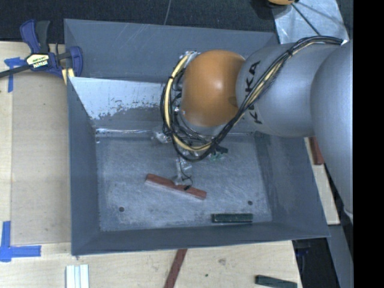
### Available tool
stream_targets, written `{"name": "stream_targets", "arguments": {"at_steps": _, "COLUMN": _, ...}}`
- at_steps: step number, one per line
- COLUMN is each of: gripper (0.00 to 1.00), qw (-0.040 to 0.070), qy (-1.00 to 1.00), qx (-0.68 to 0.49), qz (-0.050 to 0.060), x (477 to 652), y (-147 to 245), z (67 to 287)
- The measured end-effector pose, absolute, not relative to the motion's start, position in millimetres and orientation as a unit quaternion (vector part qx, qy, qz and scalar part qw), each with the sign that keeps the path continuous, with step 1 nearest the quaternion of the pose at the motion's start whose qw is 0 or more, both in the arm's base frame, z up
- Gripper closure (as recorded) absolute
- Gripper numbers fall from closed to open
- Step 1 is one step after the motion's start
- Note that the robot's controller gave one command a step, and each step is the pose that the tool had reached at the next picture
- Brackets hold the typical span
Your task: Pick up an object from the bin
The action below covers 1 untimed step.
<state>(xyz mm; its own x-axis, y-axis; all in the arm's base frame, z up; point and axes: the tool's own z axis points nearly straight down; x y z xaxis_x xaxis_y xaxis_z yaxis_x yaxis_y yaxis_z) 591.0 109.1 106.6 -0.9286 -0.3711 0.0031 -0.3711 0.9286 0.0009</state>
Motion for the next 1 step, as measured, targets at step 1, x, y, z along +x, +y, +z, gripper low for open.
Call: {"name": "stream_targets", "arguments": {"at_steps": 1, "gripper": 1.00, "qw": -0.001, "qy": -0.997, "qx": 0.073, "qz": 0.000, "x": 510.3, "y": 116.7, "z": 70.0}}
